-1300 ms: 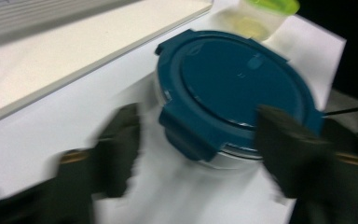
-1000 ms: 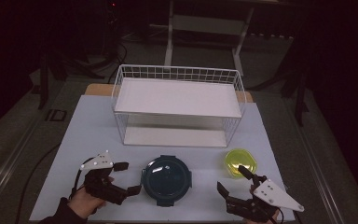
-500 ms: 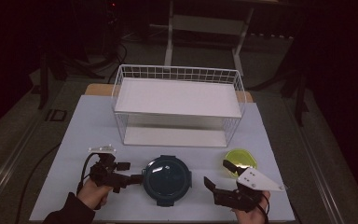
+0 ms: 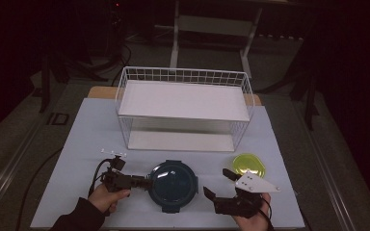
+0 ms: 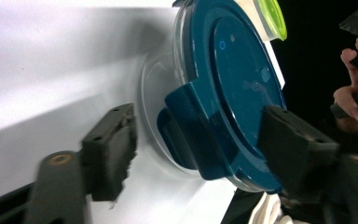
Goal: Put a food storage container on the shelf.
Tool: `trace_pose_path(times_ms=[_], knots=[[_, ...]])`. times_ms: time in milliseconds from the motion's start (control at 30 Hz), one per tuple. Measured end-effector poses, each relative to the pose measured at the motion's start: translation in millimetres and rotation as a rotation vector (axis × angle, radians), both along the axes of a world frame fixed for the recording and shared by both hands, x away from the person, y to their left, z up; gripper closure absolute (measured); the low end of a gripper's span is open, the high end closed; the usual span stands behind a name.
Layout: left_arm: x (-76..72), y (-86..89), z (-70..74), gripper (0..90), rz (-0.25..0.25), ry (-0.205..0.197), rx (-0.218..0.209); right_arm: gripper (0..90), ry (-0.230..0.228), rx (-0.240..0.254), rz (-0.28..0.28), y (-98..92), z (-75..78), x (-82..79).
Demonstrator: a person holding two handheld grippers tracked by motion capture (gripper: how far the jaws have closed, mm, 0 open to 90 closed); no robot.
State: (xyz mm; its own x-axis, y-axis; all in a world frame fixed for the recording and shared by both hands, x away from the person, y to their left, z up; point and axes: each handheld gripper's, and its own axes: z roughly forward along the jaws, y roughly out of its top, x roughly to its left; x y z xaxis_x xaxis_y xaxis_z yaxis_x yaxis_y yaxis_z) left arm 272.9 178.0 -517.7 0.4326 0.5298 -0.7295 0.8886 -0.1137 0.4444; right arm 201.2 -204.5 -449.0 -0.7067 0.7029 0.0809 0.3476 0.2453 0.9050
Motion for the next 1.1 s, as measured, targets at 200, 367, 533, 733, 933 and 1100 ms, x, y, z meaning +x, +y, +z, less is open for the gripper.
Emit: trace_pose_path(times_ms=[200,367,533,733,933,1100], knots=[[4.8,-1.5,-7.3,42.9,0.009,0.072,-0.022,14.4,0.001,-0.012,-0.003,0.1,-0.3,-1.7],[8.9,-1.6,-7.1,50.5,-0.005,0.117,-0.05,15.3,0.01,-0.013,-0.006,0.1,-0.6,-1.5],[7.3,-0.3,-7.9,51.3,-0.003,0.114,-0.057,19.7,0.058,-0.005,0.003,2.0,-6.3,1.1],[-1.1,-0.1,-4.3,52.0,-0.017,0.055,-0.051,28.5,0.183,0.045,0.019,1.4,-16.4,11.9],[-8.7,-0.9,0.7,53.0,-0.04,-0.006,-0.036,31.0,0.322,0.101,0.025,1.3,-27.5,24.8],[-15.9,1.4,1.5,53.8,-0.059,-0.046,-0.037,32.4,0.412,0.12,0.053,5.9,-37.5,32.1]])
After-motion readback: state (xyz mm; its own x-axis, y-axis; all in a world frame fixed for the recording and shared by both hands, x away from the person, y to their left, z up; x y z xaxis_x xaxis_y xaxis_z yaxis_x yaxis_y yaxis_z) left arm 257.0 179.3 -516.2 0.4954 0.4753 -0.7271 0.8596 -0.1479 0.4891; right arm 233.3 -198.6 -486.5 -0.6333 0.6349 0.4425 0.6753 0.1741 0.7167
